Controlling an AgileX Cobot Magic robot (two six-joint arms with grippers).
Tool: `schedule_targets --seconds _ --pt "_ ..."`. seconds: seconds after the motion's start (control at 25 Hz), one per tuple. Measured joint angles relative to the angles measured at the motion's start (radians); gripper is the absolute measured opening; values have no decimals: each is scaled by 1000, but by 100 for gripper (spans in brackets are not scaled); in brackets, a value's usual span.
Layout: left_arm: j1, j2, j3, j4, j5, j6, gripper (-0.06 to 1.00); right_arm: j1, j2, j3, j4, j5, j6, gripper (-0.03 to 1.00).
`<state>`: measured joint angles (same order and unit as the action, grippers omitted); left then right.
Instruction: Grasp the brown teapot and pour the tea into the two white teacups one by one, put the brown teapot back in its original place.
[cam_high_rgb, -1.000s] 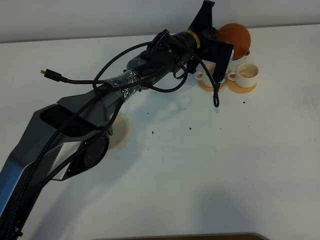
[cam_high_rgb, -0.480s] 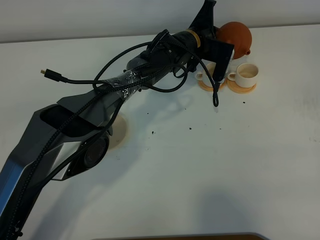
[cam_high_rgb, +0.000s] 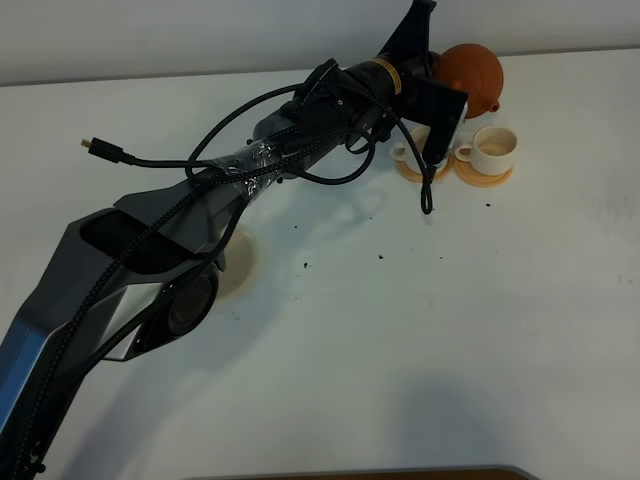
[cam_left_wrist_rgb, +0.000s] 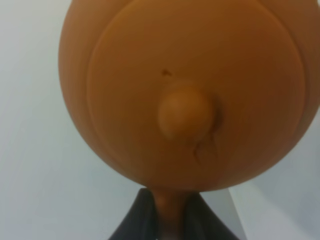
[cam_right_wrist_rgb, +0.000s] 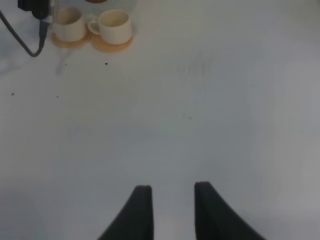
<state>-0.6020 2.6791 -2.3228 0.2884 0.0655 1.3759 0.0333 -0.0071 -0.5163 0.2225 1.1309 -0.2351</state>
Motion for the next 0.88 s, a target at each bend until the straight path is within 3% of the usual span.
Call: schedule_targets --seconds 0.88 --pt "0 0 0 1 -1 84 14 0 0 0 0 0 0 24"
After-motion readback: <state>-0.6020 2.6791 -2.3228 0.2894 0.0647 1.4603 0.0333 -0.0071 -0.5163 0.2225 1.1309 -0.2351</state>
